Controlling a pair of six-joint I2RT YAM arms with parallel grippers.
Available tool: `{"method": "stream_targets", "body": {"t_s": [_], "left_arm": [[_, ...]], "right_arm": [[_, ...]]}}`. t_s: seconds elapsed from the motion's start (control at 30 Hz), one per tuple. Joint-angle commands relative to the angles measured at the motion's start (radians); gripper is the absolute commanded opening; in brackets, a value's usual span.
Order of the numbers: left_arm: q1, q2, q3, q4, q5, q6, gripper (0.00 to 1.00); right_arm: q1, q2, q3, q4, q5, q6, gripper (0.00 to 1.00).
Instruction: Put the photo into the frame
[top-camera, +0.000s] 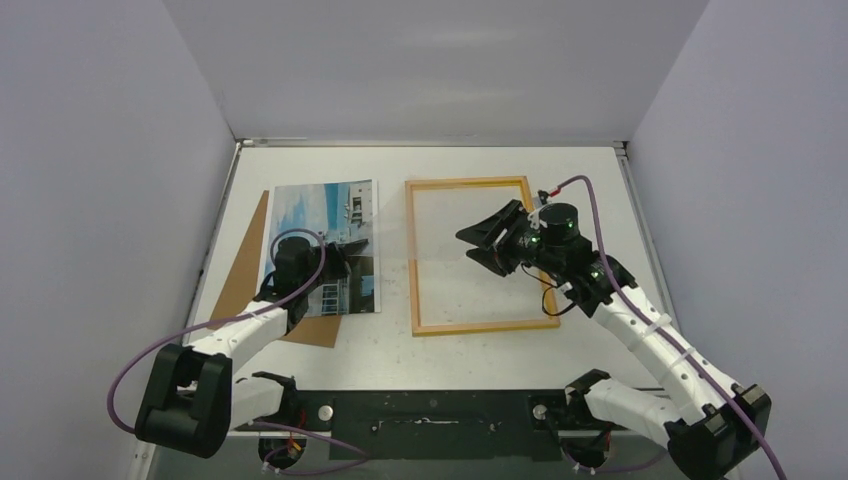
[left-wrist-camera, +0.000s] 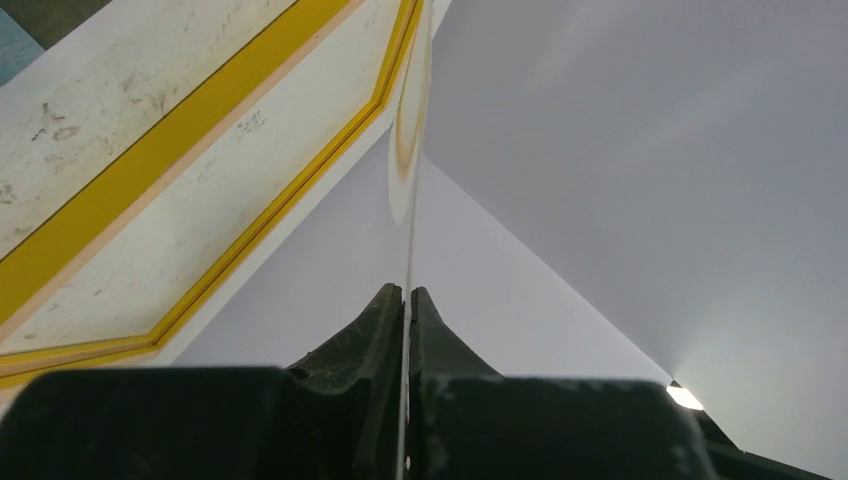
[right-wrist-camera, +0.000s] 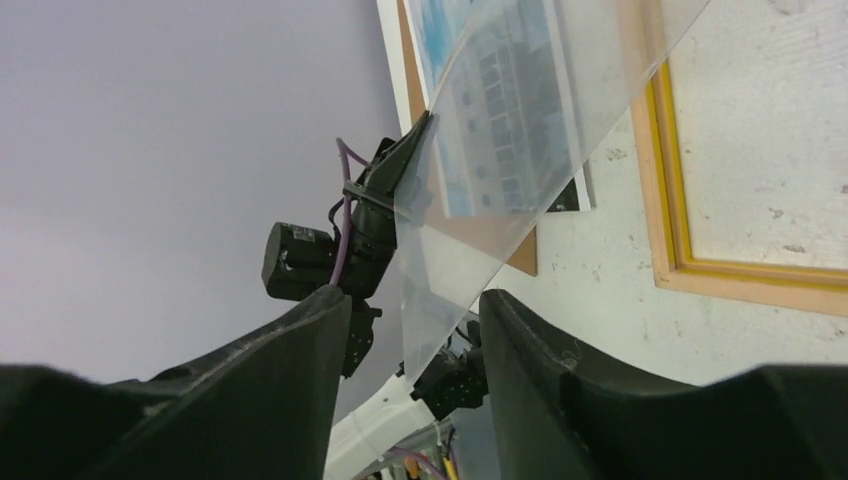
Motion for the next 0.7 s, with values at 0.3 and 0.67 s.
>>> {"method": "stream_targets", "body": {"t_s": [0.3, 0.67], "left_arm": [[0.006, -0.045, 0.047, -0.029, 0.027, 0.118, 0.0], [0.007, -0.061, 0.047, -0.04, 0.058, 0.138, 0.0]], "right_arm": [[-0.042, -0.203, -0.198, -0.178, 0.276, 0.188, 0.7], [-0.069, -0.019, -0.205, 0.121, 0.244, 0.215, 0.78]]}}
